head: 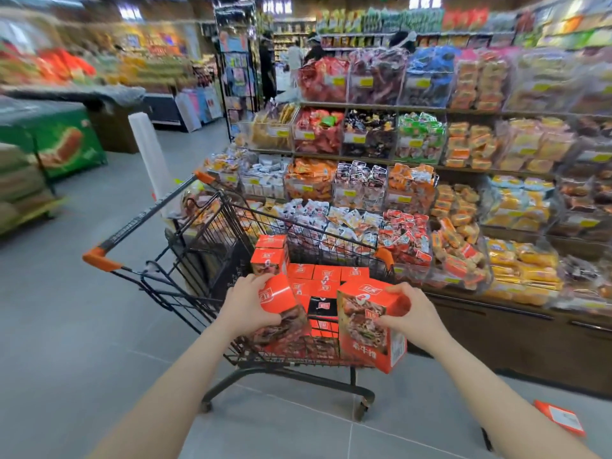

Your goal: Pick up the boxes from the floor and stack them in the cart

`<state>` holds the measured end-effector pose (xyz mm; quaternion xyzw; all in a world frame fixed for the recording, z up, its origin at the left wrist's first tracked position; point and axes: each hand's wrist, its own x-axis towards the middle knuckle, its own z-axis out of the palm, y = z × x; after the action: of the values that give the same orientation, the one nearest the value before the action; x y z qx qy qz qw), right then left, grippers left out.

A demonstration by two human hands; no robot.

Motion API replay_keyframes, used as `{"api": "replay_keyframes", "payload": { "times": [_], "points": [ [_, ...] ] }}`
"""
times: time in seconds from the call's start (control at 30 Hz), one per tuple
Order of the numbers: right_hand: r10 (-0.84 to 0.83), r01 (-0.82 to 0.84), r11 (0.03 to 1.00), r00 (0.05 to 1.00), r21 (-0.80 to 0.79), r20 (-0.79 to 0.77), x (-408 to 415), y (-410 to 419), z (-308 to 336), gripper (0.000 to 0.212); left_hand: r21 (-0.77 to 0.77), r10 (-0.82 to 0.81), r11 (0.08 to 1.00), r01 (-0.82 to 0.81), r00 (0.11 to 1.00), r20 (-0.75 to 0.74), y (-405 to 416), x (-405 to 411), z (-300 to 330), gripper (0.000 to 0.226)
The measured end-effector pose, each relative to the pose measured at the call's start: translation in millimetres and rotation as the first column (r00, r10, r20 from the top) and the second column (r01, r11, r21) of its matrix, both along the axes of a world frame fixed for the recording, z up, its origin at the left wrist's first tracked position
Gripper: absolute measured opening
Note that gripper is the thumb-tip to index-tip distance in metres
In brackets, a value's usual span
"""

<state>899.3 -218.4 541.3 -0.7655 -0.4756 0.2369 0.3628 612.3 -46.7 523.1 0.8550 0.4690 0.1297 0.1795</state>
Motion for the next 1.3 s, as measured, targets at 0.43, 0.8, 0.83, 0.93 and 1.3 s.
{"api": "replay_keyframes", "payload": {
  "times": [0.43, 0.8, 0.83, 0.93, 1.3],
  "points": [
    [0.091, -0.09, 0.995, 0.996, -0.048, 0.013, 56.2, 164.9, -36.8, 0.053, -0.07, 0.057, 0.996, -0.055, 0.998, 0.023, 142.4, 51.7, -29.1, 0.097],
    [-0.046, 0.048, 0.982, 0.999, -0.183, 0.017, 34.3, 237.7, -89.6, 0.056, -0.118, -0.27, 0.961, 0.249, 0.935, -0.229, 264.3, 48.9, -128.1, 0.104],
    [-0.067, 0.07, 0.978, 0.998, -0.199, 0.021, 29.1, 244.2, -93.2, 0.057, -0.123, -0.303, 0.952, 0.28, 0.923, -0.24, 274.3, 48.1, -136.0, 0.103],
    [-0.108, 0.114, 0.96, 0.993, -0.256, 0.035, 10.4, 260.4, -101.9, 0.058, -0.12, -0.36, 0.933, 0.339, 0.889, -0.285, 299.4, 45.5, -159.2, 0.105],
    [-0.064, 0.062, 0.931, 0.998, -0.361, 0.008, -28.7, 277.4, -130.3, 0.061, -0.125, -0.462, 0.885, 0.448, 0.814, -0.352, 344.3, 53.3, -200.3, 0.084]
  ]
}}
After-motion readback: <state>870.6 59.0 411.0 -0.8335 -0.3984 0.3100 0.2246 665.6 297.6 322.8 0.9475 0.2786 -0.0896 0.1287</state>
